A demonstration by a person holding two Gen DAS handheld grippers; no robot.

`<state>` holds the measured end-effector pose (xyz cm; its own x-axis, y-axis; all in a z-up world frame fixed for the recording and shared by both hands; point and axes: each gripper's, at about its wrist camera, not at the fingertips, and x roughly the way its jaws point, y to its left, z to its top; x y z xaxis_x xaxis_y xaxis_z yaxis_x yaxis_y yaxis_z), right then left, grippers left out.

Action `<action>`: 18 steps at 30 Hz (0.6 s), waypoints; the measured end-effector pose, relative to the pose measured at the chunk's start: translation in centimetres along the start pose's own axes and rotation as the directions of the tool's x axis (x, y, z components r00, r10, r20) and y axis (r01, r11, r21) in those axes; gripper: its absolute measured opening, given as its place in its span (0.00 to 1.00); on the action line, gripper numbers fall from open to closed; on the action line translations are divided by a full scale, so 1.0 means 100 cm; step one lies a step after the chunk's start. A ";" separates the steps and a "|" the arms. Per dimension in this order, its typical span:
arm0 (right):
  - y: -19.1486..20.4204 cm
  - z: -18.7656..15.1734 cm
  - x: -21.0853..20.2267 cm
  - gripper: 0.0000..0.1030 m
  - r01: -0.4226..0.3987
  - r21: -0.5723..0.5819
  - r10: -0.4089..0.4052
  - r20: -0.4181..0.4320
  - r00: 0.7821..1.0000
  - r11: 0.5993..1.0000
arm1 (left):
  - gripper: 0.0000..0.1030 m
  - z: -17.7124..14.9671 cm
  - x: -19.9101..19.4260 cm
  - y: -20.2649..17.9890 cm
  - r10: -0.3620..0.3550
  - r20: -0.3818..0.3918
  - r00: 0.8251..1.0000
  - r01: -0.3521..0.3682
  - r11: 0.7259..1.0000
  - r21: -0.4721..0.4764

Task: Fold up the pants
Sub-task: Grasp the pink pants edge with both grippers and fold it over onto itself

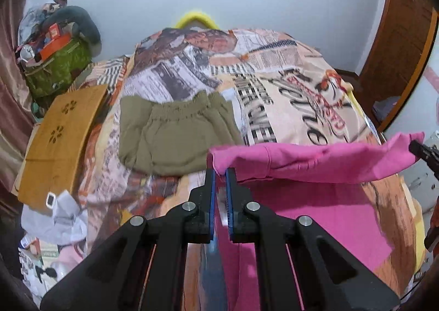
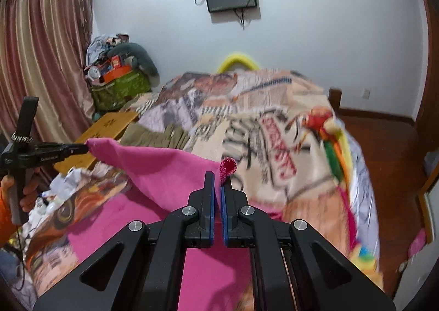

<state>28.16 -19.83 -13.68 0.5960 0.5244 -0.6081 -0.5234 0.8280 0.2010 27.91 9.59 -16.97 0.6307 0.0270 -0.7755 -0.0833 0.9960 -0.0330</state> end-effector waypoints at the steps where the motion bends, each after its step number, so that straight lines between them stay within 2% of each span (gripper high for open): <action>1: 0.001 -0.006 -0.002 0.03 -0.003 0.007 0.004 -0.009 1.000 1.000 | 0.07 -0.006 -0.001 0.000 -0.004 -0.009 1.000 0.004 1.000 0.002; 6: 0.004 -0.043 -0.004 0.03 0.004 0.035 -0.001 -0.086 0.996 0.999 | 0.07 -0.042 0.000 -0.003 -0.016 -0.070 0.997 0.018 0.999 0.029; 11: 0.004 -0.078 -0.009 0.05 0.032 0.071 -0.023 -0.137 0.990 0.997 | 0.07 -0.075 0.003 0.002 -0.049 -0.140 0.989 0.052 0.999 0.015; 15: 0.002 -0.095 -0.015 0.05 0.059 0.091 -0.043 -0.171 0.984 0.994 | 0.07 -0.098 0.003 0.006 -0.062 -0.177 0.982 0.066 0.998 0.018; 18: 0.004 -0.102 -0.023 0.06 0.076 0.095 -0.057 -0.192 0.980 0.993 | 0.07 -0.108 -0.001 0.007 -0.041 -0.182 0.983 0.049 0.998 0.041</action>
<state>20.35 -22.76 -20.06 0.4967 0.4286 -0.7547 -0.4159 0.8808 0.2265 19.46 9.37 -23.72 0.4830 -0.0296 -0.8751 -0.0206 0.9988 -0.0452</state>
